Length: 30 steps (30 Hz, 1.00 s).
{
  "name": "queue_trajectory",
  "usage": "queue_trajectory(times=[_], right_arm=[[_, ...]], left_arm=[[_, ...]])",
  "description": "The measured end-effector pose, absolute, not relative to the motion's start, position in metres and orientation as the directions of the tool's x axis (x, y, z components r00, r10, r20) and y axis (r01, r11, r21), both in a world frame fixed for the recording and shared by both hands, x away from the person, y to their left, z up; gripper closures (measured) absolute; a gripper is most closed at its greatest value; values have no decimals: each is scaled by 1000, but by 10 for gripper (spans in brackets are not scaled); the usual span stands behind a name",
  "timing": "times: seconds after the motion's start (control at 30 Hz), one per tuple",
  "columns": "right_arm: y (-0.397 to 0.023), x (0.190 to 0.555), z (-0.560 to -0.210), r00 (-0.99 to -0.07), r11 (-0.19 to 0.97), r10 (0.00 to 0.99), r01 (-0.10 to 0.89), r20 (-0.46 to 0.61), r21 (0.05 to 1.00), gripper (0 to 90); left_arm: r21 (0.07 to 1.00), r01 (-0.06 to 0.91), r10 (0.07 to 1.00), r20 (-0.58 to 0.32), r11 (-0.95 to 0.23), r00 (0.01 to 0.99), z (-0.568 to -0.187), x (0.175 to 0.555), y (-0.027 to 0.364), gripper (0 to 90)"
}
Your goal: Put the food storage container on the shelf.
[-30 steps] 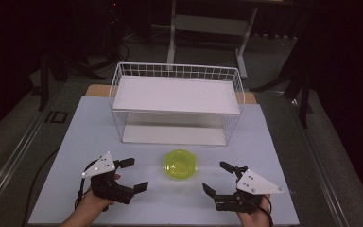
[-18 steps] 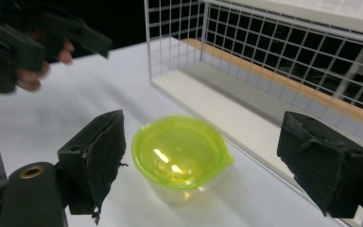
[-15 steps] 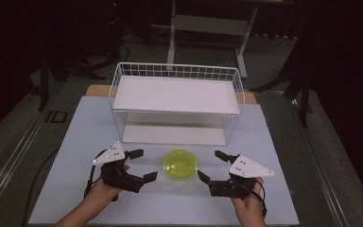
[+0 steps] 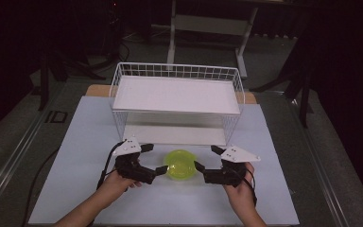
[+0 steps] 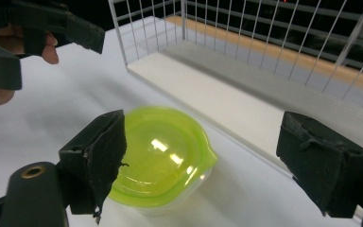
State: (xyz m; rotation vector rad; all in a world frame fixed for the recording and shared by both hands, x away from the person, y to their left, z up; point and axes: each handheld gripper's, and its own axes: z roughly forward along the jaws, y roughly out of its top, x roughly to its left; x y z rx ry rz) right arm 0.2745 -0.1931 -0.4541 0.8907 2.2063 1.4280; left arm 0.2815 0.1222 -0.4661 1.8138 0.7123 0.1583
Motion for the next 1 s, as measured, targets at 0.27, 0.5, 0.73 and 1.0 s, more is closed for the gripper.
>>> queue_trajectory(times=[0.27,0.5,0.73,1.0], right_arm=[[-195,292,-471,-726,253,669,426,161,868,129],[-191,301,-480,-654,195,718,517,237,834,145],[-187,303,-490,-608,164,729,602,316,781,270],[-185,301,-500,-564,158,743,672,361,724,376]], left_arm=[[844,512,539,-360,-161,762,-475,300,112,52],[798,583,609,-390,-150,690,-485,307,111,153],[731,668,638,-449,-141,625,-497,306,115,250],[676,726,641,-502,-128,581,-507,307,114,459]])
